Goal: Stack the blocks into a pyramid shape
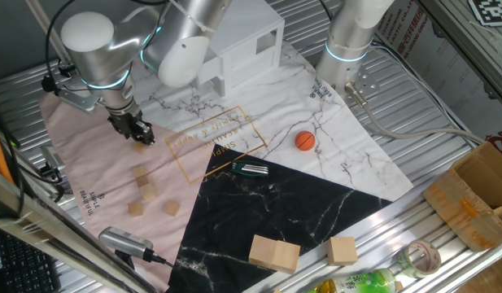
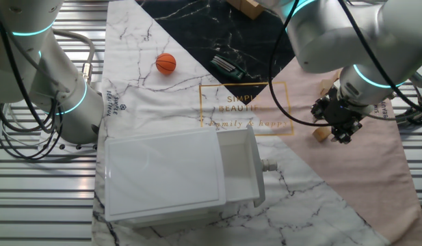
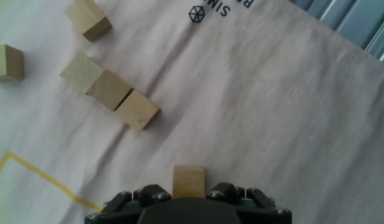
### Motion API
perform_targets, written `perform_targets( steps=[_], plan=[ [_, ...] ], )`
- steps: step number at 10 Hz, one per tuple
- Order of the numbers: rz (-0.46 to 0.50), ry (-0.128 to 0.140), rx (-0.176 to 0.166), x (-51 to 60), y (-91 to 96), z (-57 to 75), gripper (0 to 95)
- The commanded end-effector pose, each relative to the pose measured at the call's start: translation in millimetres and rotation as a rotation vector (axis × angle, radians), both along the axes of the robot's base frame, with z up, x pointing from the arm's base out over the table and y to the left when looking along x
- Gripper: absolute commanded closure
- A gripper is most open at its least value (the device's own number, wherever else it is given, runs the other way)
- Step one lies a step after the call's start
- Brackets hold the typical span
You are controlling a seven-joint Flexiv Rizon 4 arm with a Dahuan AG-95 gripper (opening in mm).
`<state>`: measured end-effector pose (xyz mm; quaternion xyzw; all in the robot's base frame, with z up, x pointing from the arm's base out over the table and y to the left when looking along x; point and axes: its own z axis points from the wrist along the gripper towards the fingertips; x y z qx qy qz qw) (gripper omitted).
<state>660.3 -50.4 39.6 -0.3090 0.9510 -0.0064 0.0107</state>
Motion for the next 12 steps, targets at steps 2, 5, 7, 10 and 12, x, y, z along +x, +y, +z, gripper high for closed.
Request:
perform_targets(
  steps=[2,5,7,10,12],
  plan=[
    [-0.006,0.000,0.006,-3.6,-1.3,-5.9,57.0],
    [-0.017,0.001,0.009,-3.5,0.8,-9.9,57.0],
    [-0.017,-0.004,0.010,-3.6,3.3,-14.9,57.0],
    [-0.019,-0.006,0.012,-4.2,2.7,-17.1,57.0],
    [-0.023,-0.011,0.012,-5.0,1.7,-17.9,57.0]
  ],
)
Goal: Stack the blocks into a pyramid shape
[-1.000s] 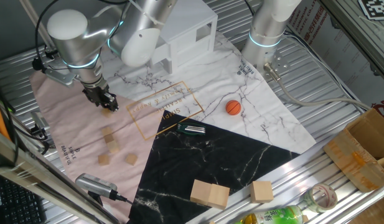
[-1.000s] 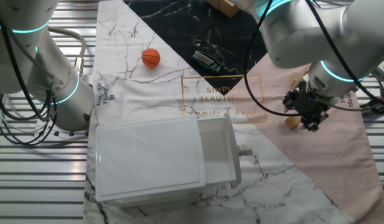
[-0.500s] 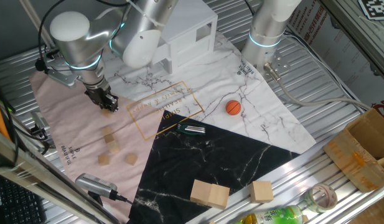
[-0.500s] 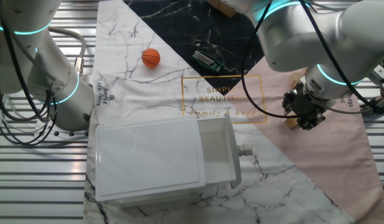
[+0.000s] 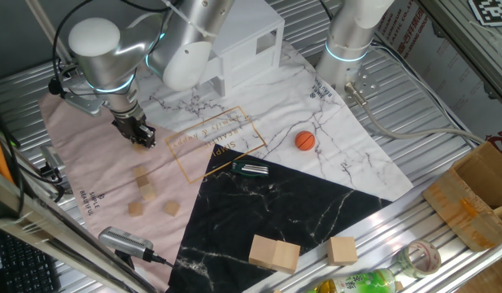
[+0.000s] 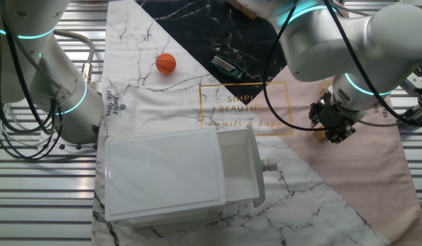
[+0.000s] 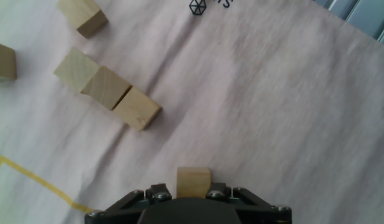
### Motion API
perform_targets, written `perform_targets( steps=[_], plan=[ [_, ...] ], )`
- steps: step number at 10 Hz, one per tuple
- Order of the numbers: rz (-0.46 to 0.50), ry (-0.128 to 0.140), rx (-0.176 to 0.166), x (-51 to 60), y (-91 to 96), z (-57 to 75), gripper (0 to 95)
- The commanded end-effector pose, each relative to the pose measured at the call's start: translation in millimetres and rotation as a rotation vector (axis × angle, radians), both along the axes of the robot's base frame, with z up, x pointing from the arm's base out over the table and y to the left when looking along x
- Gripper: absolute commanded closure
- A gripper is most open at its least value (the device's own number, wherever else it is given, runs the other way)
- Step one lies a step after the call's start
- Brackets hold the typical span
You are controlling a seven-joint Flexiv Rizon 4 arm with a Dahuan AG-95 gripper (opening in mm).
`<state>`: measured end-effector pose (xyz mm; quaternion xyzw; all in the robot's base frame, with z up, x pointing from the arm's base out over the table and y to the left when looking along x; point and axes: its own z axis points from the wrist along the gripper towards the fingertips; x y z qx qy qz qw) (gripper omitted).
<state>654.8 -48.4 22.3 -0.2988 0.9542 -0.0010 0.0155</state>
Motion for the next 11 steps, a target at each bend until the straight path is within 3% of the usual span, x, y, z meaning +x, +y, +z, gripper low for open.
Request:
perform_targets(
  steps=[1,2,4,5,8,11],
  plan=[
    [-0.002,-0.007,0.000,0.1,-0.7,-0.8,57.0],
    [-0.002,-0.008,0.000,-0.1,-1.0,-1.0,76.0],
    [-0.005,-0.009,0.001,-0.2,-1.1,-1.2,76.0],
    [-0.009,-0.010,0.004,-0.4,-1.3,-1.3,95.0],
    [0.002,-0.010,0.008,-0.3,-1.2,-1.4,95.0],
    [0.092,-0.007,0.009,-0.2,-0.8,-1.1,95.0]
  ],
)
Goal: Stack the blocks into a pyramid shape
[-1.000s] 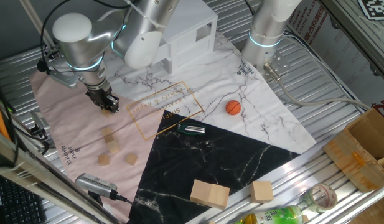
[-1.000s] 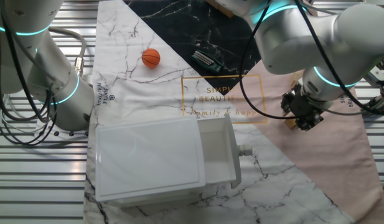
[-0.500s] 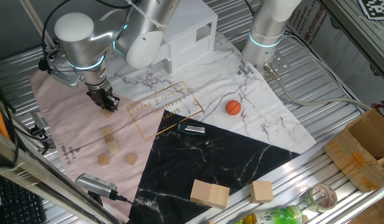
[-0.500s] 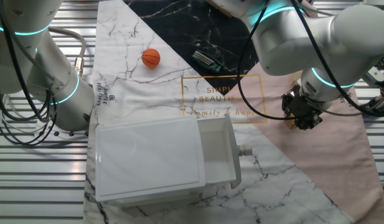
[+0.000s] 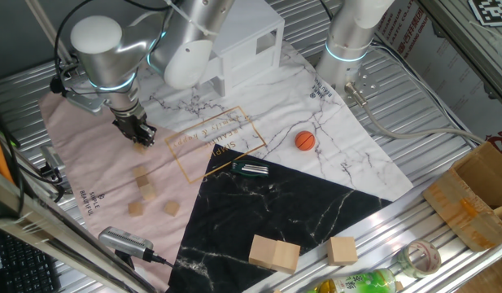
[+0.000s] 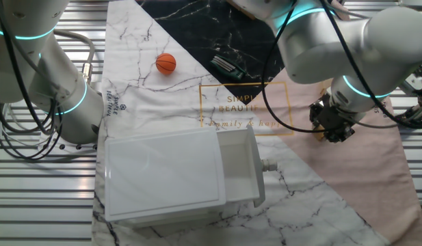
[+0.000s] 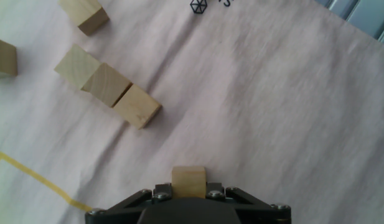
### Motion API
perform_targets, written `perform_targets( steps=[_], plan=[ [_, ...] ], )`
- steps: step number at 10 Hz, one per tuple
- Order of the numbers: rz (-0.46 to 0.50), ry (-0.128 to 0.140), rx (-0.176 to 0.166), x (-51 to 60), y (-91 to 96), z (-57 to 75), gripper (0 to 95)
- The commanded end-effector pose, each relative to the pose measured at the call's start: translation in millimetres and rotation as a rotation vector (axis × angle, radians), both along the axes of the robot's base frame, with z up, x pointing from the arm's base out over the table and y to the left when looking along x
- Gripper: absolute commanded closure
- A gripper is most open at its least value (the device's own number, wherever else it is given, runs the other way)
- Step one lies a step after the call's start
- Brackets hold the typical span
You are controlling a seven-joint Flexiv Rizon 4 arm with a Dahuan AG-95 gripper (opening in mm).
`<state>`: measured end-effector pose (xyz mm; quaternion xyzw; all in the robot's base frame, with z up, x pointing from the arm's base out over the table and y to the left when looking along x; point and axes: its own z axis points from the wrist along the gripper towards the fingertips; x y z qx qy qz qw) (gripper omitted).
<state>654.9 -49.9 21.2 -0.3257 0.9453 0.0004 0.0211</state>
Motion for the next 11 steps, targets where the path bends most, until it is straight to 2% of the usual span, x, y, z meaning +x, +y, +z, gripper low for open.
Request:
perform_targets(
  steps=[1,3,6,8,11],
  plan=[
    [0.068,0.001,0.004,0.4,1.6,0.7,95.0],
    [0.099,0.001,0.001,1.0,2.6,1.5,95.0],
    [0.197,0.002,-0.006,2.8,5.0,3.1,95.0],
    [0.306,0.003,-0.010,5.1,8.6,5.5,95.0],
    [0.422,0.016,-0.031,8.2,13.1,7.7,95.0]
  ],
)
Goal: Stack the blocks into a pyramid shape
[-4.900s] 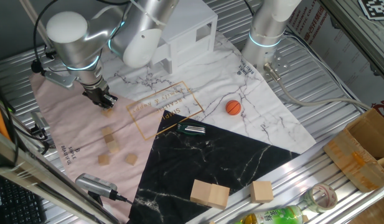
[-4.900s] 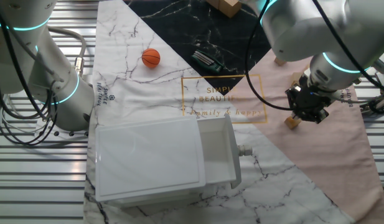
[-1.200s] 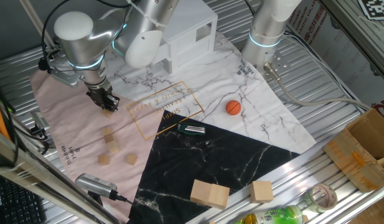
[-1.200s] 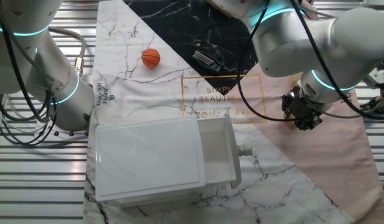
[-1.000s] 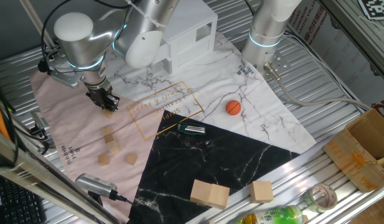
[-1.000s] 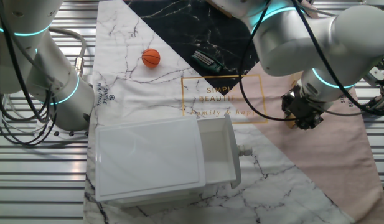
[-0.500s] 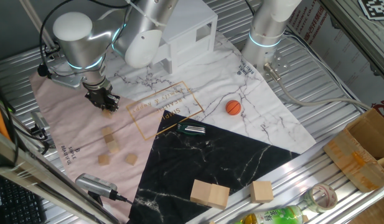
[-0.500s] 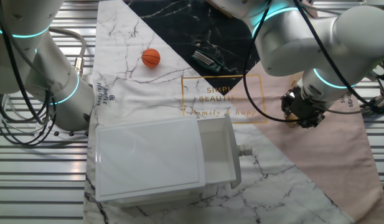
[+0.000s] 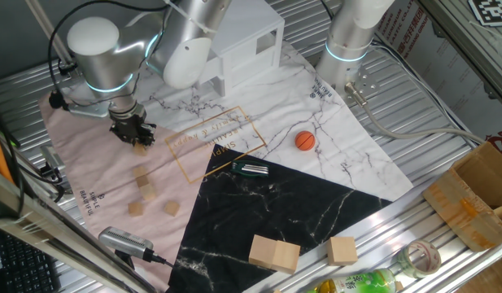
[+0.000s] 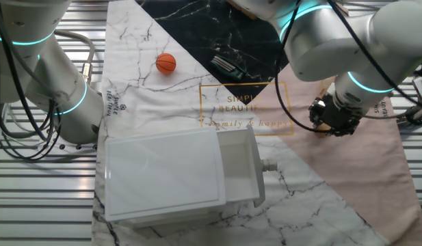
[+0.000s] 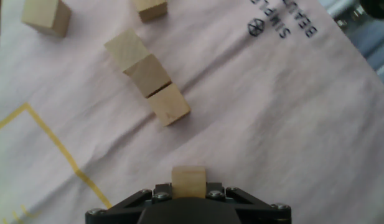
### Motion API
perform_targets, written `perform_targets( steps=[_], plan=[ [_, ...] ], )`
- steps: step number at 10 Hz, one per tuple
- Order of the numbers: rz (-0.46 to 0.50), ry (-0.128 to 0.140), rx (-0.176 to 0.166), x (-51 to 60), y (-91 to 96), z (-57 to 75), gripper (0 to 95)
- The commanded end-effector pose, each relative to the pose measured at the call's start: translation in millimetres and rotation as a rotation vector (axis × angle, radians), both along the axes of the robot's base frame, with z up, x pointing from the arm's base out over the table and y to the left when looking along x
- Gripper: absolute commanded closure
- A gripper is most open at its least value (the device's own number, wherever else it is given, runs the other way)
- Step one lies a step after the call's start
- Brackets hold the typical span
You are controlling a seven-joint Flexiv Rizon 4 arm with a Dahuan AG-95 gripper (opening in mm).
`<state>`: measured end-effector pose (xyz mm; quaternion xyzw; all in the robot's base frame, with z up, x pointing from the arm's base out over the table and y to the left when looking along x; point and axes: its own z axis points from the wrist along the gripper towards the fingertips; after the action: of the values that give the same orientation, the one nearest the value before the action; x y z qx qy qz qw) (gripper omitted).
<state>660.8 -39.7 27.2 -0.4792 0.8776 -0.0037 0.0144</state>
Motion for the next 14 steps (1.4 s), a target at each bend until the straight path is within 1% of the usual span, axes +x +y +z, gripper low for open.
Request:
perform_targets(
  steps=[1,2,4,6,7,9,10,14],
  plan=[
    [0.129,0.012,-0.015,4.2,5.8,3.1,95.0],
    [0.146,0.014,-0.016,5.2,7.4,3.9,95.0],
    [0.215,0.016,-0.030,8.9,13.7,6.6,95.0],
    [0.274,0.013,-0.022,9.5,15.7,5.6,95.0],
    [0.320,0.015,-0.021,10.0,17.9,4.0,95.0],
    [0.381,0.016,-0.024,10.9,22.3,0.7,95.0],
    [0.411,0.014,-0.017,11.3,24.1,-0.6,95.0],
    [0.444,0.013,-0.012,11.6,25.9,-1.8,95.0]
  ],
)
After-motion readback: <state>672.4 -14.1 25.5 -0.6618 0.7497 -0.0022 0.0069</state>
